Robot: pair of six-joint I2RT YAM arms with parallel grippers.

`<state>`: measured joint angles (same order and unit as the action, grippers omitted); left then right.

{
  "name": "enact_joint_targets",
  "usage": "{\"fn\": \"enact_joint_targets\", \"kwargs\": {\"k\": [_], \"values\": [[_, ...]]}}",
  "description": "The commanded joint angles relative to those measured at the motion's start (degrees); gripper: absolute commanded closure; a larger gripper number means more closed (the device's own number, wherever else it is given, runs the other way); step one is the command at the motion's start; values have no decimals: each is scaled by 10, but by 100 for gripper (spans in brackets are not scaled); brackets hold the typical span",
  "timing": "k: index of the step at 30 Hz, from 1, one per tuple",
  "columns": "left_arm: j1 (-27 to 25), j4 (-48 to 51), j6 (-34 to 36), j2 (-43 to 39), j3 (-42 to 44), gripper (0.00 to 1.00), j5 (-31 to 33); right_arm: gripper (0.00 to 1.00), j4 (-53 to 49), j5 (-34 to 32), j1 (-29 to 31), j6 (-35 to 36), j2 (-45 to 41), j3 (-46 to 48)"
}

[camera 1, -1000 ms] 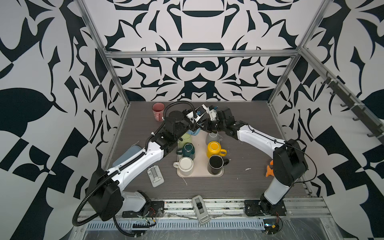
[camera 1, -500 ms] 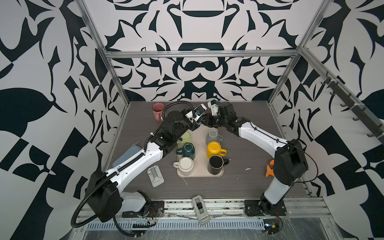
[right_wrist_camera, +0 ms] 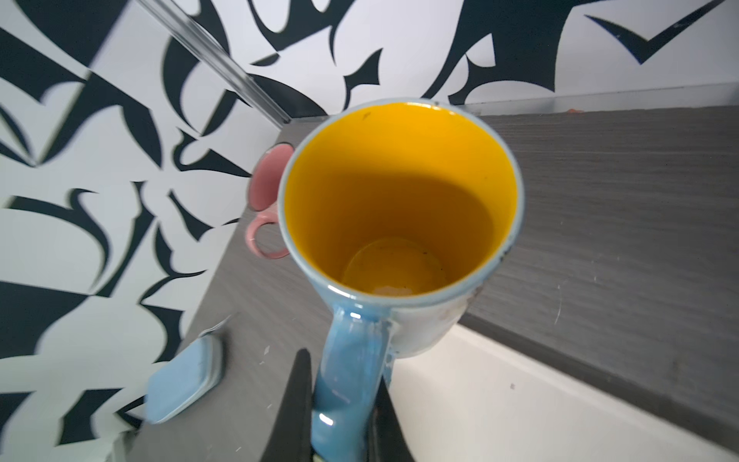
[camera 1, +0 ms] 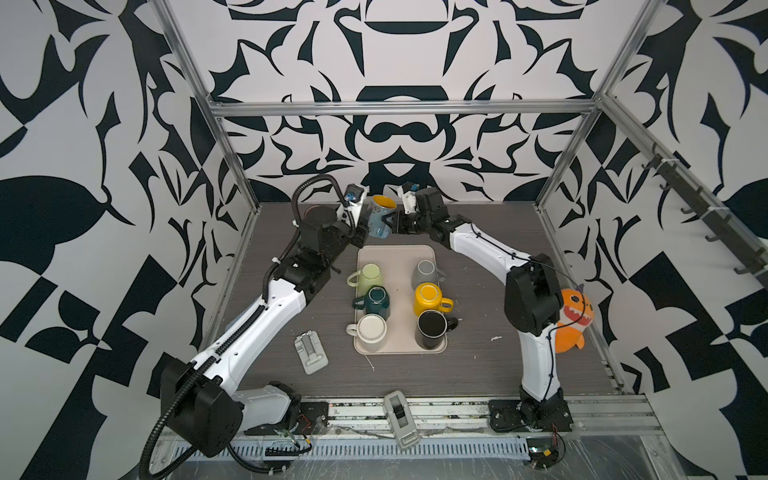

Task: Turn the mug right side up
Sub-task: 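Lower the blue mug upright onto the table beside the pink mug with the right gripper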

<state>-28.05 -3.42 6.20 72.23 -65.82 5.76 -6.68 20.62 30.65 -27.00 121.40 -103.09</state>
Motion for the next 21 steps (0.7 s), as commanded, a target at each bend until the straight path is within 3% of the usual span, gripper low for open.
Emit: {"fn": "enact_joint_targets", "kwargs": {"k": [1, 8, 21], "values": [[40, 56, -128, -20, -17, 63, -62, 100, 39, -16, 24, 76, 6, -99], [88, 61, -191, -42, 1, 62, -128, 100, -13, -39, 53, 130, 92, -216], [105, 51, -206, -68, 45, 62, -136, 100, -38, -92, 83, 173, 174, -319]]}}
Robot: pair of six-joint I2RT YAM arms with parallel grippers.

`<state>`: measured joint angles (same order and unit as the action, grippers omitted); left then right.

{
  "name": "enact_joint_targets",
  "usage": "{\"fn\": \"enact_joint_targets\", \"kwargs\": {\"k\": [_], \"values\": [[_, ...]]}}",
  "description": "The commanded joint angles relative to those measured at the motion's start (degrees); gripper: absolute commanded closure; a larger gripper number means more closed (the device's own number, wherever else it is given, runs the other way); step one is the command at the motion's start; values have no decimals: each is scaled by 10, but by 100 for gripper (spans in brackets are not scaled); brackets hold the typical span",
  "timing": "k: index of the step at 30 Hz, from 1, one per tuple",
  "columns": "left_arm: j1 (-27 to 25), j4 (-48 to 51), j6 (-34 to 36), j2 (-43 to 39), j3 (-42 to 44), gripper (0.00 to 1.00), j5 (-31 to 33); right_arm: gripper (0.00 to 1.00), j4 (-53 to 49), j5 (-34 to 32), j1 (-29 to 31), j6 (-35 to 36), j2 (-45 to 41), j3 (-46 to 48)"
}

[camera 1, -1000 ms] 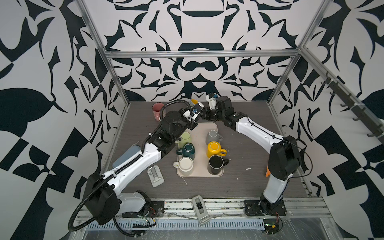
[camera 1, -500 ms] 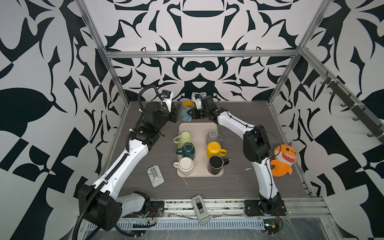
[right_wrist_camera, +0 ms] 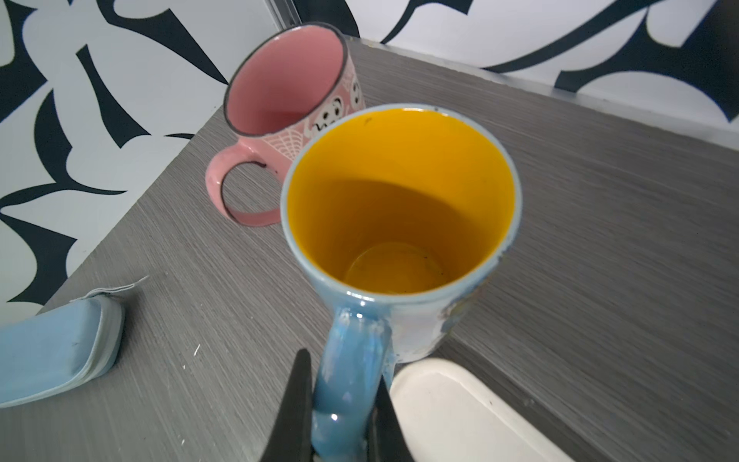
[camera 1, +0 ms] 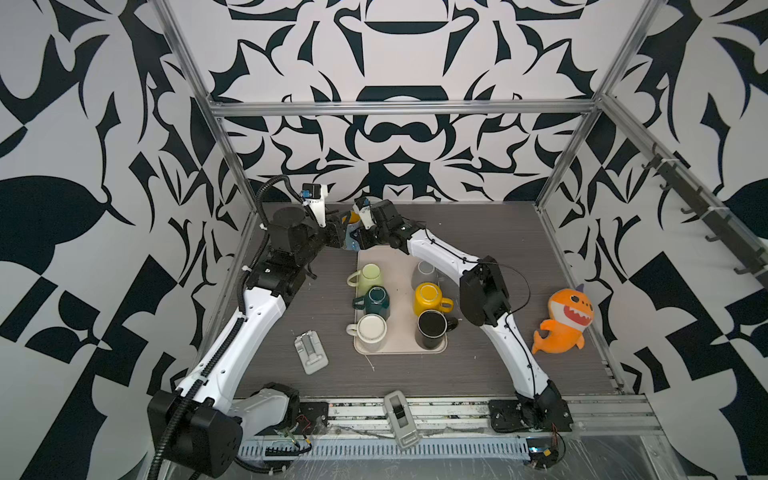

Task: Turn the mug right side up
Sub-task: 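Lower the blue mug upright onto the table beside the pink mug with the right gripper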

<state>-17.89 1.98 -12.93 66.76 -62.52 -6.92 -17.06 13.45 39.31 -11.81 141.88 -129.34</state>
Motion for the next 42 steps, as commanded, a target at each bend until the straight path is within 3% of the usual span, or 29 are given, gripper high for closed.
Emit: {"fn": "enact_joint_targets", "kwargs": {"k": [1, 14, 31, 42], "values": [[5, -5, -15, -15, 15, 61, -9, 100, 63, -27, -3, 23, -24, -65], [16, -20, -15, -30, 45, 61, -6, 100, 48, -36, -2, 20, 49, -149], [21, -16, -5, -32, 60, 62, 0, 100, 46, -21, 10, -2, 67, -150], [21, -14, -2, -40, 71, 62, 3, 87, 46, -17, 16, -13, 73, -146]]}}
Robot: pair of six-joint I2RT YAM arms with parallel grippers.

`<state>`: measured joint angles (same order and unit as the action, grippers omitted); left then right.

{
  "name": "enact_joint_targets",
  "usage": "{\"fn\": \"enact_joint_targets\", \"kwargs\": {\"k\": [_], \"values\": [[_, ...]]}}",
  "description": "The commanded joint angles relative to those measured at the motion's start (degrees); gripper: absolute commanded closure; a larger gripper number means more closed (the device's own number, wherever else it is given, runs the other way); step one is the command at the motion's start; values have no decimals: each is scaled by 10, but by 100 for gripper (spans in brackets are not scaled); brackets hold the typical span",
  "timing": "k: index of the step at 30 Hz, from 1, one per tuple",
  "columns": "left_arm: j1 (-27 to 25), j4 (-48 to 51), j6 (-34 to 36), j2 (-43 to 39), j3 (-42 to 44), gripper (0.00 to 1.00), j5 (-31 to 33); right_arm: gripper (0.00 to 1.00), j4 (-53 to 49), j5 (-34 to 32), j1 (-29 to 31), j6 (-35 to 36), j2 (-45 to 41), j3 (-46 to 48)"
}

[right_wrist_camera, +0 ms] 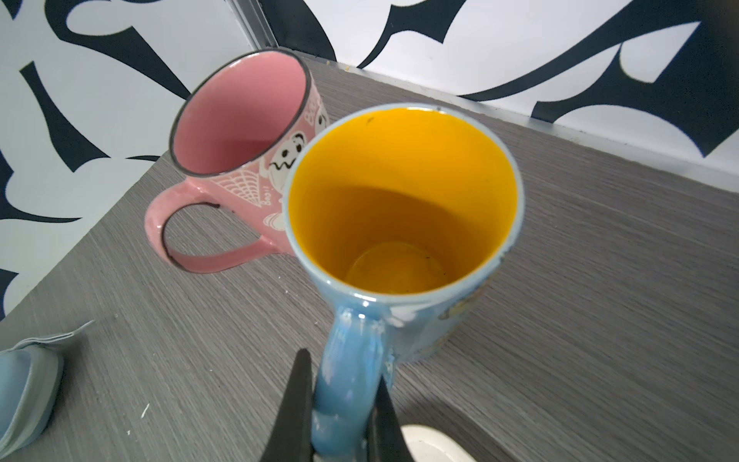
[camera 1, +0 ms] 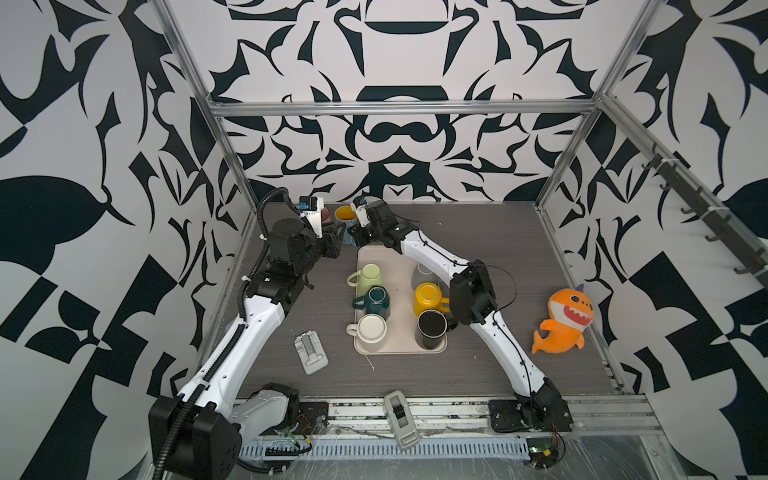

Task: Turn the mug right side up
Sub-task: 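Lower the blue mug upright onto the table beside the pink mug with the right gripper, then open the right gripper and withdraw it while the left gripper reaches the light green mug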

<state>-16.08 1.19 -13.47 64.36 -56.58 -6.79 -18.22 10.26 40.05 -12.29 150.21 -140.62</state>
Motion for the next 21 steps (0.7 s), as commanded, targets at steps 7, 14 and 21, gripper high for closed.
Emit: {"fn": "enact_joint_targets", "kwargs": {"k": [7, 14, 21], "values": [[3, -5, 6, -23, 19, 62, 7, 75, 56, 13, 13, -11, -8, -31], [3, -3, 7, -28, 20, 62, 8, 61, 52, 12, 16, -16, -15, -23], [3, 1, 3, -39, 20, 62, 9, 57, 52, 16, 18, -28, -37, 2]]}}
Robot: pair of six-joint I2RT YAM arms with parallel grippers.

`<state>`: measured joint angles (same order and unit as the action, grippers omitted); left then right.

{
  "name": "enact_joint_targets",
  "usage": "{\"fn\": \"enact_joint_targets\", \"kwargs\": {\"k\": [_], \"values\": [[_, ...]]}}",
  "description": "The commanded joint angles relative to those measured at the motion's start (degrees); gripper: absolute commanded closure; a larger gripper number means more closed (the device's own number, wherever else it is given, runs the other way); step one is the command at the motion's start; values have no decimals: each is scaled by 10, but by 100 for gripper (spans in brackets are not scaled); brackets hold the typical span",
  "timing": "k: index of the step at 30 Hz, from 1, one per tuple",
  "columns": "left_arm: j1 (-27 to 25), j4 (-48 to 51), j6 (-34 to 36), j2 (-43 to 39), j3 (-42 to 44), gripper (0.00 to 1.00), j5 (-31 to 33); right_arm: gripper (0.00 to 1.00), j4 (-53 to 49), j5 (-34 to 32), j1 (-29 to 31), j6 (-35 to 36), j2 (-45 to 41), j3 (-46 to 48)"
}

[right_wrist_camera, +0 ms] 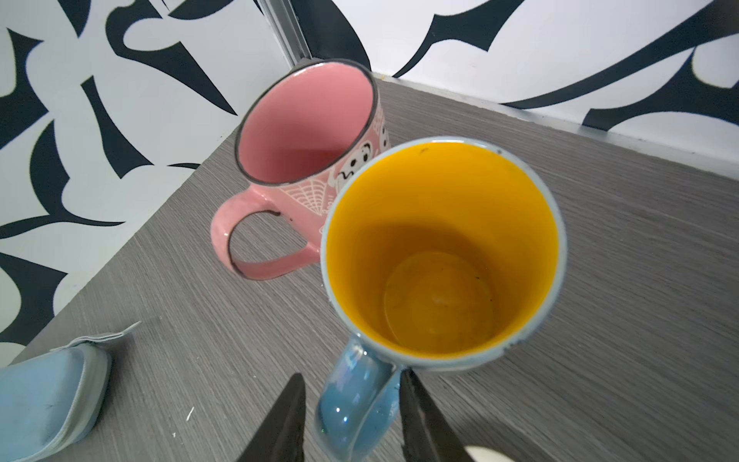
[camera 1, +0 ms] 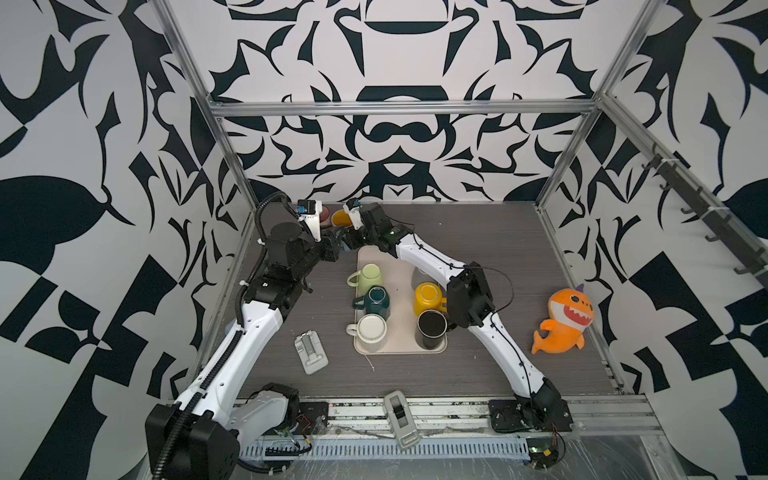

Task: Turn the mug right side up
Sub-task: 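Open the right gripper and withdraw it while the left gripper reaches the light green mug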

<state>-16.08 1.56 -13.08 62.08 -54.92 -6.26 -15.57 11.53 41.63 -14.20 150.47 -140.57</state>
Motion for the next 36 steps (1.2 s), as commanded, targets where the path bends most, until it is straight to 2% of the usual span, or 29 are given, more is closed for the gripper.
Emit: {"fn": "enact_joint_targets", "kwargs": {"k": [1, 8, 13, 17, 21, 23, 26, 31, 36], "values": [[3, -2, -3, -18, 4, 62, 3, 56, 26, 3, 3, -11, -44, 7], [3, 34, -33, -37, -9, 62, 13, 51, 56, -3, 2, -19, -116, 103], [3, 110, -105, -57, -34, 59, 49, 47, 92, -18, 3, -21, -206, 212], [3, 184, -251, -65, -35, 49, 119, 46, 99, -35, 2, -27, -283, 291], [3, 215, -414, -52, -16, 43, 116, 45, 46, -71, 1, -32, -347, 335], [3, 201, -486, -41, -1, 41, 105, 45, 11, -91, 0, -34, -375, 347], [3, 177, -557, -19, 15, 39, 97, 45, -17, -117, -3, -38, -428, 401], [3, 100, -683, 14, 61, 29, 86, 44, 0, -151, -15, -55, -536, 525], [3, 35, -797, 60, 103, 27, 59, 42, 21, -154, -42, -88, -622, 623]]}}
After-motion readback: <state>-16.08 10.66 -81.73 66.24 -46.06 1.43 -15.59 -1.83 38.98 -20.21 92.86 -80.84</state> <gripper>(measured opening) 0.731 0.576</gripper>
